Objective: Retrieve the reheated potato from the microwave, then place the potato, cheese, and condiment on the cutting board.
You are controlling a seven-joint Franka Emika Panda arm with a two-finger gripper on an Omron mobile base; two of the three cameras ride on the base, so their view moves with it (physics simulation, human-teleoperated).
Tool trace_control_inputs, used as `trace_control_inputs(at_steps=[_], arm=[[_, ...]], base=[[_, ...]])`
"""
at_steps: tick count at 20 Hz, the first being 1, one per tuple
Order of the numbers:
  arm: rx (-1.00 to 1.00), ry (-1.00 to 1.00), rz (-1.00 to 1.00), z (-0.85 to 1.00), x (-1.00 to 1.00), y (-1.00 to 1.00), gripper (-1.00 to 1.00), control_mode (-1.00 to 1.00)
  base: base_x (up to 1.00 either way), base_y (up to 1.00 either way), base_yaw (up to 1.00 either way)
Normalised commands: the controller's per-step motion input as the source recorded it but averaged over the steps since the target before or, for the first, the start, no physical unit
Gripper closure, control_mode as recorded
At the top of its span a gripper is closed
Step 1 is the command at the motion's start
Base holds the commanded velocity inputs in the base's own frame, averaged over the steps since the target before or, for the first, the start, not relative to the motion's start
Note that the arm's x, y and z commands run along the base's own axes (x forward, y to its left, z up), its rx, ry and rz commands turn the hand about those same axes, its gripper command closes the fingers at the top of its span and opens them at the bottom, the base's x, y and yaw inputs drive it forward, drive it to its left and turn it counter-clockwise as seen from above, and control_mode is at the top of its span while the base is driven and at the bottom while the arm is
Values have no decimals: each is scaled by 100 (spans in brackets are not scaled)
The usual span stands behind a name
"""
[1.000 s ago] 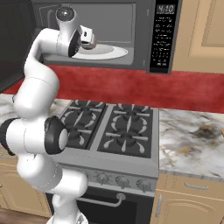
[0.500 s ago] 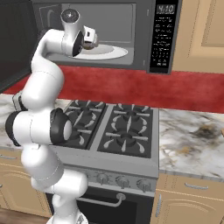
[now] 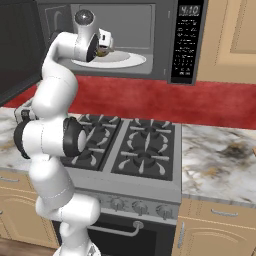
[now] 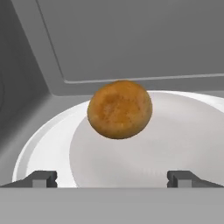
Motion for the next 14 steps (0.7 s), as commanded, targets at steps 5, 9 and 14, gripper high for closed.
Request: trace_control_inputs(at_steps=[5, 9, 14], arm=[[0, 0, 0, 0, 21, 0, -100, -100], [0, 0, 0, -1, 19, 0, -100, -100], [0, 0, 0, -7, 20, 0, -100, -100]], base=[[0, 0, 0], [0, 0, 0], [0, 0, 0]])
